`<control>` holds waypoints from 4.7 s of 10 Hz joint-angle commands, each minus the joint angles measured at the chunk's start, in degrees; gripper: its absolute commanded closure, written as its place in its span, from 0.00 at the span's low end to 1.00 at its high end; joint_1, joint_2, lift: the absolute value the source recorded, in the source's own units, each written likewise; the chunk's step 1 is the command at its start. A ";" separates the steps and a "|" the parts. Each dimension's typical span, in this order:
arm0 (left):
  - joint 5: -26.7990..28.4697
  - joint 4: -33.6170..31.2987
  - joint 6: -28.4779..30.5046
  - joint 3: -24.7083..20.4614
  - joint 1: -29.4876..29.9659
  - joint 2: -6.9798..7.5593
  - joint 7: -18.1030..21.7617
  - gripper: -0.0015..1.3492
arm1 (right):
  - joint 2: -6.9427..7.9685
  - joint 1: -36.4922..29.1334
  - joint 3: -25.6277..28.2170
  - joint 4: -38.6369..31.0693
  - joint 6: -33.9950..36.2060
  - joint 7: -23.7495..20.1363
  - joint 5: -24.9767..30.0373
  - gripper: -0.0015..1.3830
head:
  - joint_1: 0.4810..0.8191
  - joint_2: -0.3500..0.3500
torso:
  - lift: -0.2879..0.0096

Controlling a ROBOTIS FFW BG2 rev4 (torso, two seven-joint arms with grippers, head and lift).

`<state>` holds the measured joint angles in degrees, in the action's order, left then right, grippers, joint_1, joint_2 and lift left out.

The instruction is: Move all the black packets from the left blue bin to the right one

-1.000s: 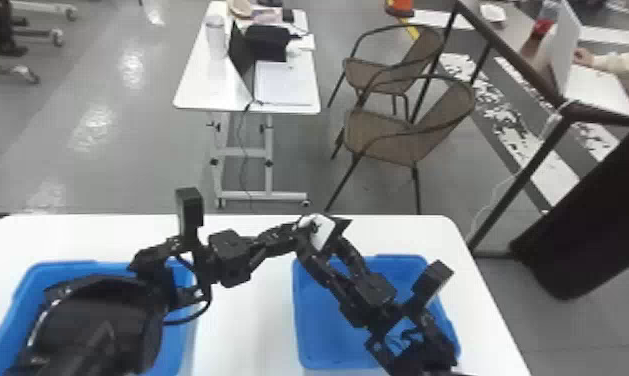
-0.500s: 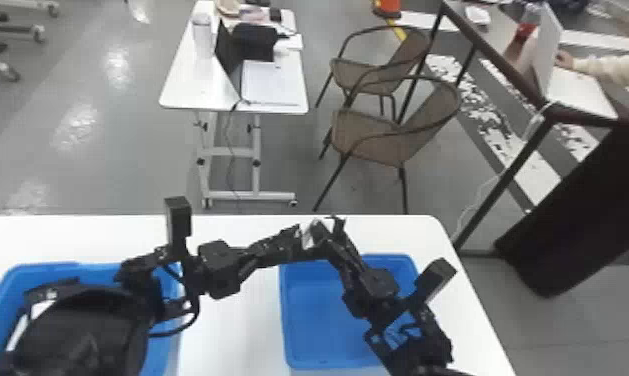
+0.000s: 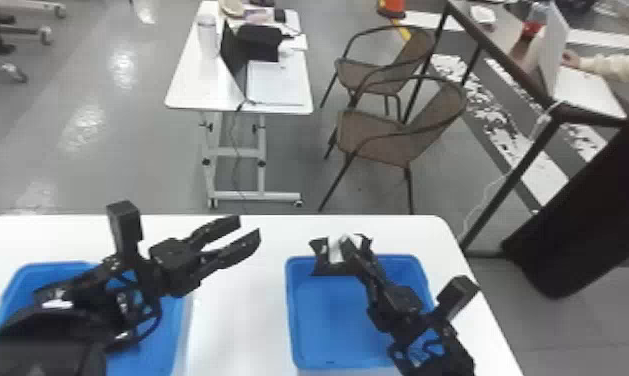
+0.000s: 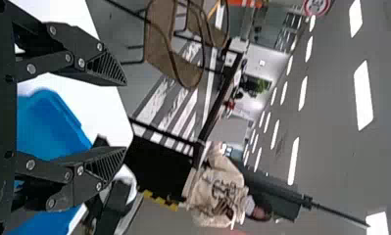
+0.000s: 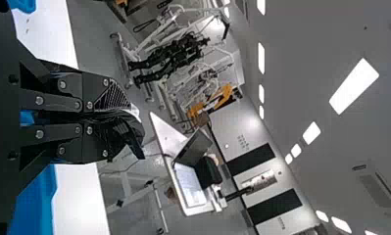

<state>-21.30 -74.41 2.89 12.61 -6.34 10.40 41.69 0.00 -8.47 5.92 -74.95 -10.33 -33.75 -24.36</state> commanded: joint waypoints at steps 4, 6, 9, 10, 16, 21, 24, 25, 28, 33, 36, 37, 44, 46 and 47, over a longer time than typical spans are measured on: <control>-2.43 -20.08 0.45 -16.48 16.80 3.83 -10.31 0.00 | 0.05 0.21 8.84 8.06 0.22 0.09 1.33 0.27 | 0.63 0.38 | 0.97; -0.05 -24.12 -0.26 -20.87 21.19 1.64 -11.37 0.07 | 0.05 -0.84 10.60 6.74 -2.59 1.23 2.47 0.06 | 0.63 0.42 | 0.97; 2.41 -24.82 -0.43 -23.33 25.67 -2.49 -16.91 0.17 | 0.05 -7.88 11.13 -6.61 -3.91 3.96 1.86 0.09 | 0.63 0.41 | 0.97; 2.93 -24.82 -0.35 -24.56 27.52 -4.08 -19.89 0.17 | 0.05 -9.19 10.69 -9.25 -3.82 3.87 0.71 0.09 | 0.63 0.42 | 0.97; 2.93 -16.30 12.22 -20.61 23.12 1.73 -36.24 0.17 | 0.05 -10.07 9.72 -11.45 -1.54 1.85 -1.13 0.09 | 0.63 0.57 | 0.97; 6.36 -7.95 17.94 -18.76 16.62 1.02 -37.47 0.17 | 0.05 -9.90 9.72 -11.01 -0.75 1.23 -1.75 0.09 | 0.63 0.58 | 0.97; 6.71 -7.95 18.55 -18.32 16.18 1.29 -38.97 0.19 | 0.05 -9.90 9.72 -10.57 -0.48 1.06 -2.54 0.09 | 0.63 0.58 | 0.97; 6.89 -7.95 18.55 -18.32 16.18 1.29 -39.76 0.27 | 0.05 -9.81 9.72 -10.39 -0.40 0.97 -2.80 0.09 | 0.63 0.58 | 0.97; 8.82 -7.33 21.36 -19.90 15.74 1.73 -41.16 0.46 | 0.05 -9.81 9.72 -10.13 -0.13 0.62 -3.59 0.09 | 0.63 0.61 | 0.97; 8.82 -6.37 24.18 -19.55 14.07 3.92 -38.53 0.72 | 0.05 -9.81 9.72 -9.87 -0.04 0.27 -4.29 0.09 | 0.63 0.67 | 0.97; 8.38 -12.52 21.54 -20.43 16.53 4.19 -27.45 0.75 | 0.05 -9.81 9.63 -9.87 -0.04 0.18 -4.38 0.09 | 0.63 0.62 | 0.97; 8.29 -16.21 21.36 -20.61 17.94 4.19 -23.67 0.78 | 0.05 -9.72 9.63 -9.78 -0.04 0.18 -4.38 0.09 | 0.63 0.59 | 0.97; 5.39 -6.81 16.35 -6.46 1.94 4.71 11.13 0.78 | 0.05 -4.36 7.44 -8.46 3.21 -6.68 -3.94 0.09 | 0.63 0.32 | 0.97; 5.83 2.07 13.45 -1.53 -4.56 2.78 13.15 0.78 | 0.05 -3.39 3.66 -9.95 6.37 -9.05 -3.15 0.09 | 0.63 0.28 | 0.97; 6.01 4.18 12.66 -0.66 -6.23 1.73 13.59 0.78 | 0.05 -2.60 0.84 -10.22 7.43 -9.31 -3.59 0.09 | 0.63 0.29 | 0.97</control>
<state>-15.40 -71.69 16.02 11.31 -11.50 12.77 55.31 0.00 -11.50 8.34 -84.94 -3.51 -43.07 -27.74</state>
